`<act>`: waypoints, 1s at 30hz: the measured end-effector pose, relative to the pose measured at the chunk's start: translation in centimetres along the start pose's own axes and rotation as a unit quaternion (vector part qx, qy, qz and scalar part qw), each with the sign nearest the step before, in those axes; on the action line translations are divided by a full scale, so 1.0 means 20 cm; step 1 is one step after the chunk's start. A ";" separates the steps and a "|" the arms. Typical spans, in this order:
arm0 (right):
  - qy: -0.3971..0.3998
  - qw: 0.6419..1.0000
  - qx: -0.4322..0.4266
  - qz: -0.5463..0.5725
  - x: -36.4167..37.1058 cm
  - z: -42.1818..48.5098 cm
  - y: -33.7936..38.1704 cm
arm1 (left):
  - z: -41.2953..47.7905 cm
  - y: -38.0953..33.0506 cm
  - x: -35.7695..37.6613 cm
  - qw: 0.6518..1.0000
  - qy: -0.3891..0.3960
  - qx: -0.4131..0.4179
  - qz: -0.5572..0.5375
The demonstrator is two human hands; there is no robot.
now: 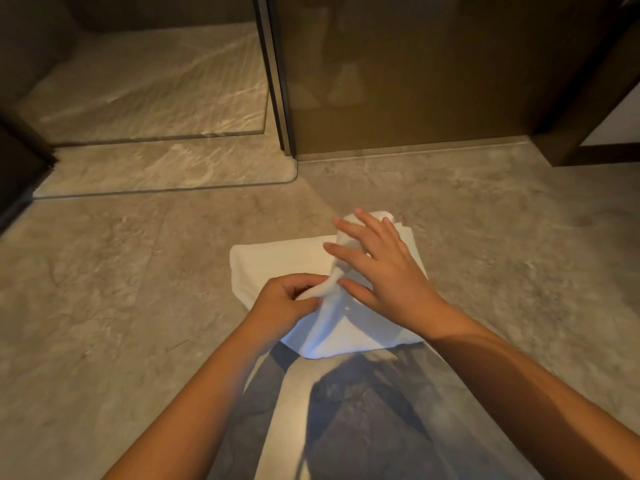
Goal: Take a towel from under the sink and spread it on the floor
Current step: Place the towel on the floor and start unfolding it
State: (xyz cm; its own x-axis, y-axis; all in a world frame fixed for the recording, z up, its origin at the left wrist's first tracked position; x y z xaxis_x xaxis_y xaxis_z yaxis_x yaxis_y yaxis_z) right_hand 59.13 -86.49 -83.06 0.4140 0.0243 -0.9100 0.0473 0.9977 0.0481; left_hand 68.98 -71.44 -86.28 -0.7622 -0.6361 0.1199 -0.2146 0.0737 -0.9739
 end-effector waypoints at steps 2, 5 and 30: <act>0.014 0.999 -0.015 -0.030 0.01 -0.02 -0.01 | 0.00 0.01 0.03 1.000 -0.003 0.003 0.009; 0.078 0.997 0.014 -0.012 0.03 -0.08 -0.07 | 0.00 0.03 0.06 1.000 0.000 -0.002 0.026; 0.002 0.974 0.226 -0.023 -0.82 0.33 -0.47 | 0.23 -0.96 -0.22 0.941 -0.022 0.111 0.318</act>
State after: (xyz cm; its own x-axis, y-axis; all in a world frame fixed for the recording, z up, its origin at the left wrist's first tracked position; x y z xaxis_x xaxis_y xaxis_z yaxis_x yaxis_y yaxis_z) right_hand 57.92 -96.76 -65.89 0.3987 -0.0197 -0.9169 0.4620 0.8679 0.1823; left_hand 79.24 -73.52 -68.93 -0.6667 -0.5489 -0.5043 0.4130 0.2911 -0.8629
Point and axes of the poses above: each hand's wrist, its own z-axis towards the middle knuckle, its own x-axis out of the palm, y = z × x, the point moved 1 cm from there along z, towards the middle knuckle, and after that the axes turned 15 degrees about -z, right-handed, at the moved point
